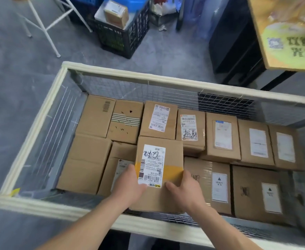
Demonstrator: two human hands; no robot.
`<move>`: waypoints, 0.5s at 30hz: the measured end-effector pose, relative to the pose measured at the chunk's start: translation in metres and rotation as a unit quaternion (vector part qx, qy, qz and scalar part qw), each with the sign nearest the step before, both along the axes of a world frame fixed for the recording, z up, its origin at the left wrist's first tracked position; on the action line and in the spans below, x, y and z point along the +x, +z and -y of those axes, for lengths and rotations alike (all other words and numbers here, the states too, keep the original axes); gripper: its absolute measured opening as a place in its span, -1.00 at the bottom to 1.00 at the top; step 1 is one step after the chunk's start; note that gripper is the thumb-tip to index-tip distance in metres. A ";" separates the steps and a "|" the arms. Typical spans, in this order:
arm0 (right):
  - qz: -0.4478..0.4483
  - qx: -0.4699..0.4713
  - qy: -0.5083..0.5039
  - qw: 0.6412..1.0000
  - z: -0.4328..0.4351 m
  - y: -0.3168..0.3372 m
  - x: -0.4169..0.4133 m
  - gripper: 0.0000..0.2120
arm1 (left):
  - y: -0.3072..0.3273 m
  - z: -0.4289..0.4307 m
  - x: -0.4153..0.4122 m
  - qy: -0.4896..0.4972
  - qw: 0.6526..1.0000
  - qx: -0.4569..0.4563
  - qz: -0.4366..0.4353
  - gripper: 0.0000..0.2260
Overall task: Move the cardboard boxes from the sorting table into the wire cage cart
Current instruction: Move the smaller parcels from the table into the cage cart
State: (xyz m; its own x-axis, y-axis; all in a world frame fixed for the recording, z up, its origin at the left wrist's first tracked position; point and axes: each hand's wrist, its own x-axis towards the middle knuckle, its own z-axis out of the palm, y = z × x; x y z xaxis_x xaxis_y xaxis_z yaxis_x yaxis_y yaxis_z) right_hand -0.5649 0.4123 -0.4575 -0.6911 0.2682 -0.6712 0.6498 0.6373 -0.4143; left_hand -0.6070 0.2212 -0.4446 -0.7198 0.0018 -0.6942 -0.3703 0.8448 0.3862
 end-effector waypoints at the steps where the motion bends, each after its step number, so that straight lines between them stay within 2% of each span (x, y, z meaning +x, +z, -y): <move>1: 0.001 -0.002 -0.001 1.000 0.003 -0.003 0.001 -0.61 | -0.004 0.003 0.001 0.000 1.000 -0.001 0.000 -0.66; 15: 0.003 0.032 -0.051 0.998 -0.032 -0.002 0.025 -0.63 | -0.029 -0.030 0.017 -0.064 0.996 0.057 -0.011 -0.66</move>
